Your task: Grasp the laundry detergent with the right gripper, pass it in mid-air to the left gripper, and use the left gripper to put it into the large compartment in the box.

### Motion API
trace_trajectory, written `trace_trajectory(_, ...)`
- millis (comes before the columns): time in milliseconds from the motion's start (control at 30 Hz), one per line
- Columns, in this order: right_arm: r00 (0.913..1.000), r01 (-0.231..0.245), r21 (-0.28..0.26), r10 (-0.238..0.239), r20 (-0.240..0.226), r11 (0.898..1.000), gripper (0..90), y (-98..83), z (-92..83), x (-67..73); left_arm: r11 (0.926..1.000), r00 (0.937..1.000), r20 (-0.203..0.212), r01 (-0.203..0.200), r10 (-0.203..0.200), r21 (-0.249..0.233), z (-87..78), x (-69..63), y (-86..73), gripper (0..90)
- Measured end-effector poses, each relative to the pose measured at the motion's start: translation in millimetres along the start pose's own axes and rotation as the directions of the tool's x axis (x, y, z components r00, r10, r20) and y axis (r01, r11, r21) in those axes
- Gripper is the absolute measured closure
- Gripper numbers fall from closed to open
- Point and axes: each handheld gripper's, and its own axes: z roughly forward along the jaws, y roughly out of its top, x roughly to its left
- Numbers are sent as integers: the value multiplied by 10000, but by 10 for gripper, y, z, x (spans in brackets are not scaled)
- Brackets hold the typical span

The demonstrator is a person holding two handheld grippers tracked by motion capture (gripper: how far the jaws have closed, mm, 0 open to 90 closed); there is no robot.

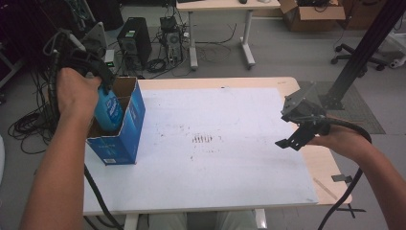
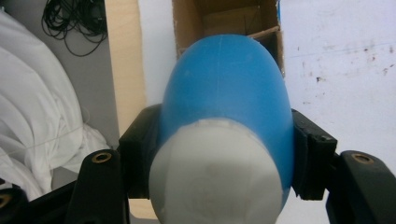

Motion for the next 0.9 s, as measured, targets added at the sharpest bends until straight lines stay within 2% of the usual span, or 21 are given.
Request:
trace_trajectory(233, 9998, -205, -108, 206, 54, 9997, 115, -63, -9, -11, 9998, 9998, -30, -186, 186, -1, 266, -56, -34, 384)
trace_trajectory(567, 9995, -327, -87, 327, 1, 9994, 114, -96, 3, -2, 9994, 9993, 128, -341, 340, 102, 546, -150, -61, 384)
trace_trajectory(800, 9993, -373, -92, 373, -43, 9993, 114, -110, 12, -5, 9993, 9993, 201, -328, 324, 183, 707, -133, -95, 384)
trace_trajectory(900, 9991, -399, -142, 397, -125, 9991, 117, -103, 10, -3, 9987, 9987, 213, -458, 454, 209, 770, -130, -116, 384)
